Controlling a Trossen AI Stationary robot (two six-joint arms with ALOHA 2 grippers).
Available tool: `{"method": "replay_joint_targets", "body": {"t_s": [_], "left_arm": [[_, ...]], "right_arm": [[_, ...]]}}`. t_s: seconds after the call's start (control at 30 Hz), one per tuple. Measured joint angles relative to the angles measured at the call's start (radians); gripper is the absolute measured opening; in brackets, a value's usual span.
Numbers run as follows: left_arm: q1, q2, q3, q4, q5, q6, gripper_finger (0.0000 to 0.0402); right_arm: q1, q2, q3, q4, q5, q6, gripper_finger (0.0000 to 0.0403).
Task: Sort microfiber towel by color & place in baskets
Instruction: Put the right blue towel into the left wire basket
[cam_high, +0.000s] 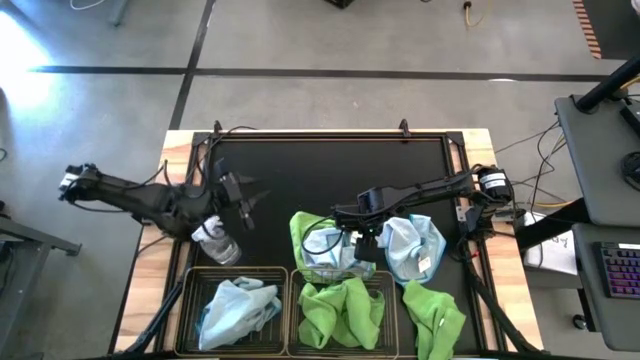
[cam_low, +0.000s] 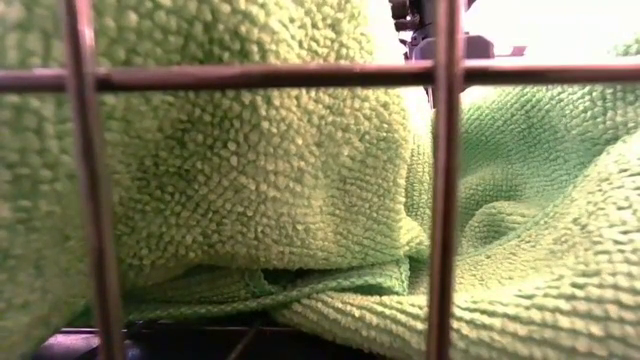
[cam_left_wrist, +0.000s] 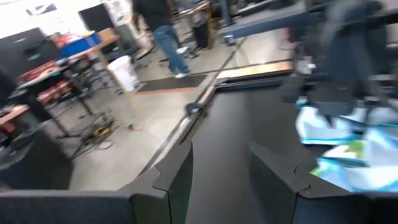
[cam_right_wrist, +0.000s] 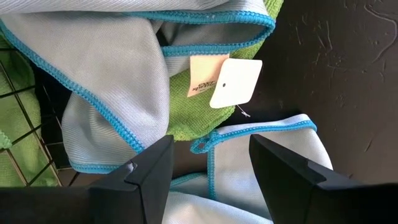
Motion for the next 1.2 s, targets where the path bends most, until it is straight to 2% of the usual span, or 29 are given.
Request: {"method": "replay_joint_targets", "body": {"t_s": [0.2, 0.33, 0.47, 0.6, 1.2], "left_arm": [[0.214, -0.016, -0.035, -0.003, 0.252, -0.003, 0.0130], [0.367, -0.009, -0.072, 0.013, 0.346, -0.023, 0.0130], [0.502, -0.007, -0.133, 0.082, 0.510, -0.055, 0.0130], [0.579, -0.005, -0.212, 0.190, 0.638, -0.100, 0.0130], [0.588, -0.005, -0.451, 0.481, 0.647, -0.140, 0.0130]], "right_arm": [[0.000, 0.000, 0.000, 0.001, 0.000, 0.000, 0.0206], [0.000, 0.000, 0.000, 0.001, 0.000, 0.000, 0.0206], [0.000, 0.000, 0.000, 0.000, 0.000, 0.000, 0.0206], [0.000, 0.000, 0.000, 0.000, 0.000, 0.000, 0.0206], [0.000, 0.000, 0.000, 0.007, 0.000, 0.001, 0.0206]]}}
